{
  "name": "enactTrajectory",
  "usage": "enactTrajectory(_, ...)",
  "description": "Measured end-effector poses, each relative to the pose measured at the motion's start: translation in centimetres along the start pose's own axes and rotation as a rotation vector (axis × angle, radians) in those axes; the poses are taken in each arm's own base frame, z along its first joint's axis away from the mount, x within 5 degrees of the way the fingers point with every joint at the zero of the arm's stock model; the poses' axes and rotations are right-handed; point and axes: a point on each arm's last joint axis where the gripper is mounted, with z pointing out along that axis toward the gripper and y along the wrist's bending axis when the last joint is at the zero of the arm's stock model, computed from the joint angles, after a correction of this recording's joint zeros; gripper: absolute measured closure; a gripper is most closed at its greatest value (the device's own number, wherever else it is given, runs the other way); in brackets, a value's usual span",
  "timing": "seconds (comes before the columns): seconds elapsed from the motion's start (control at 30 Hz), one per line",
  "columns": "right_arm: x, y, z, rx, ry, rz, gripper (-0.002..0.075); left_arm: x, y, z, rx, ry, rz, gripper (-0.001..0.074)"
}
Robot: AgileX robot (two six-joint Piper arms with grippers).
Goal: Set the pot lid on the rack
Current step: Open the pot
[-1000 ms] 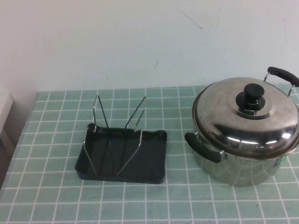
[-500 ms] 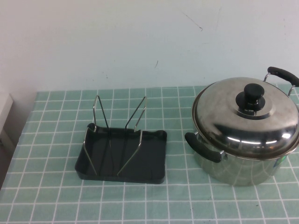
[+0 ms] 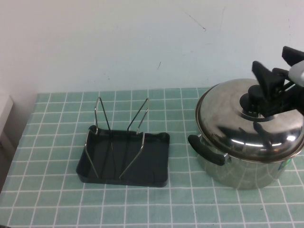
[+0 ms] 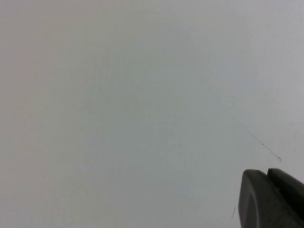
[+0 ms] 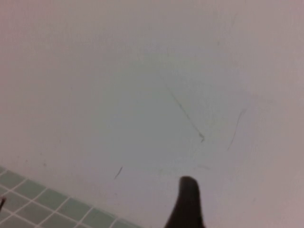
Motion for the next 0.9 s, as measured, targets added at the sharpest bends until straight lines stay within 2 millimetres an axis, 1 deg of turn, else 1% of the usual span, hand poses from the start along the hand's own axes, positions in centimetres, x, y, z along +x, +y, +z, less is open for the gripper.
enactTrajectory(0.03,0.6,0.1,0.4,-0.004,0.017,0.022,0.0204,0.0,0.0,0.0,-0.001,0.004,0.001,0.0738)
enactTrajectory(0.1,1.9,0.3,1.1,-0.01,0.058,0.049,0.0143,0.0,0.0,0.0,-0.001,0.004,-0.002,0.0738)
enactTrajectory(0.13,2.7,0.5,1.5,-0.015,0.085,0.06,0.0125,0.1,0.0,0.0,-0.002,0.006,-0.006,0.0738)
enactTrajectory(0.27,5.0,0.9,2.4,-0.027,0.16,0.074,0.0097,0.1,0.0,0.0,-0.004,0.012,-0.01,0.0738)
enactTrajectory(0.37,6.0,1.1,2.7,-0.032,0.192,0.078,0.01,0.1,0.0,0.0,-0.004,0.012,-0.011,0.0738)
enactTrajectory(0.43,6.3,1.1,2.7,-0.033,0.202,0.08,0.012,0.1,0.1,0.0,-0.005,0.014,-0.013,0.0738)
enactTrajectory(0.5,6.4,1.1,2.8,-0.033,0.205,0.082,0.0186,0.2,0.1,0.0,-0.008,0.019,-0.027,0.0738)
enactTrajectory(0.53,6.4,1.1,2.8,-0.033,0.205,0.082,0.0244,0.2,0.1,0.0,-0.008,0.019,-0.046,0.0738)
enactTrajectory(0.63,6.4,1.1,2.8,-0.027,0.202,0.088,0.0382,0.2,0.1,0.0,-0.01,0.023,-0.133,0.0738)
enactTrajectory(0.67,6.4,1.1,2.8,-0.025,0.202,0.089,0.0375,0.2,0.1,0.0,-0.009,0.024,-0.173,0.0738)
enactTrajectory(0.73,6.3,1.1,2.8,-0.025,0.199,0.089,0.0376,0.3,0.0,0.0,-0.007,0.029,-0.319,0.0738)
enactTrajectory(0.83,6.1,1.1,2.9,-0.025,0.175,0.087,0.0376,0.4,-0.2,0.0,0.006,0.046,-0.612,0.0738)
enactTrajectory(0.9,5.8,1.1,2.9,-0.027,0.141,0.08,0.0376,0.5,-0.4,0.0,0.023,0.076,-0.838,0.0738)
